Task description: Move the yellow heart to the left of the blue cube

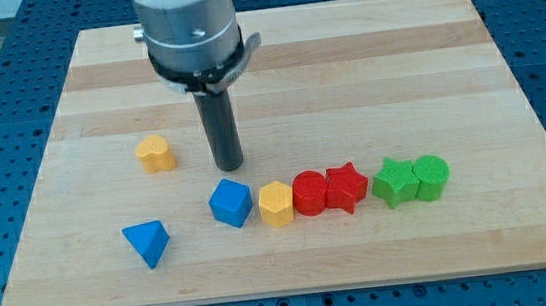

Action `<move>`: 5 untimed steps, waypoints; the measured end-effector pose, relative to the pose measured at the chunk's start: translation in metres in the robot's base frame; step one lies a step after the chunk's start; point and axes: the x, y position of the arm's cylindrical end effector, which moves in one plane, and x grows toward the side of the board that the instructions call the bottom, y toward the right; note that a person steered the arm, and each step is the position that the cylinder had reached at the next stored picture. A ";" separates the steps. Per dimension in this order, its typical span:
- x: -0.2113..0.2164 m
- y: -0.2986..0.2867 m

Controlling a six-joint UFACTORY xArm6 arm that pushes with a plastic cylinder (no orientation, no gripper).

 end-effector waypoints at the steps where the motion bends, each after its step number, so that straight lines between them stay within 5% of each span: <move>1: -0.033 0.000; 3: -0.068 -0.076; 5: -0.019 -0.087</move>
